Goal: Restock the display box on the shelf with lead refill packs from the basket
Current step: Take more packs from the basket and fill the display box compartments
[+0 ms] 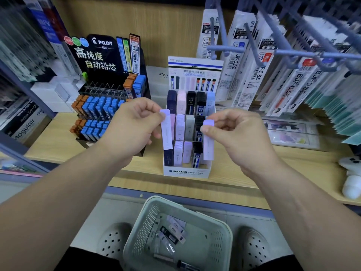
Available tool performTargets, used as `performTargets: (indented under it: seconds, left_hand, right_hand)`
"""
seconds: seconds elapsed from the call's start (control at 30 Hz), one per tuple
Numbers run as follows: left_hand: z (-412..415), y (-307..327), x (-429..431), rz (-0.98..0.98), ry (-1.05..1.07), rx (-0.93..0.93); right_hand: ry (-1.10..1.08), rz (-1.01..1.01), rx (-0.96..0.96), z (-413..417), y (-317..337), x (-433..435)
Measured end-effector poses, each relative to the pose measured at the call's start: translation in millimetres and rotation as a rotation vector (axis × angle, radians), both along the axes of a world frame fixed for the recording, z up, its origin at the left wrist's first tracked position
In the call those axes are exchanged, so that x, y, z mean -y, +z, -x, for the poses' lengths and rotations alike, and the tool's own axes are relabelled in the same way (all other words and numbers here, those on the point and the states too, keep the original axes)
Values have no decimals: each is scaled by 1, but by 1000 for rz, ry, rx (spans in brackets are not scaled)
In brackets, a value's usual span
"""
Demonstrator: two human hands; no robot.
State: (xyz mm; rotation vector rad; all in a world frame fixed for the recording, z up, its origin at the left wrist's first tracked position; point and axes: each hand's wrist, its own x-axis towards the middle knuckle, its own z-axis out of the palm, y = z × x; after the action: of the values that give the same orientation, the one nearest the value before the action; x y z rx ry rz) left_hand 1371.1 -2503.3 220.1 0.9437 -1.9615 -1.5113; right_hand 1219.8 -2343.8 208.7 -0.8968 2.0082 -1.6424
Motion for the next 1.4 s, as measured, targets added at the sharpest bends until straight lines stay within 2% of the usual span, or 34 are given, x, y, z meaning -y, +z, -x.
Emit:
performTargets:
  seconds: [0.27,0.4,0.53,0.63,1.17,1.23,1.3,1.4]
  left_hand:
    - [-17,-8,0,8,-49,71]
    - [-25,-10,3,9,-42,78]
    - [-31,-10,2,1,-53,87]
    - [-33,-10,0,-19,-65,84]
    - [-34,-12,-3,-33,-146,101]
    - [-32,-13,-6,-40,-184,104]
    - [-29,-14,-10,-55,-218,96]
    - [-24,-10,-17,-88,-260,37]
  right_hand:
    - [59,-146,-264,-16,-19,8]
    - [116,-209,-473,-22,-28,10]
    - [102,-311,-760,-24,-32,12]
    - [59,-291,-838,-24,-39,14]
    - [30,-399,-923,-27,-47,17]
    - [30,-381,-867,-24,-38,16]
    - [16,-244,-774,-22,-28,13]
    - [126,-9,-461,-26,-12,7]
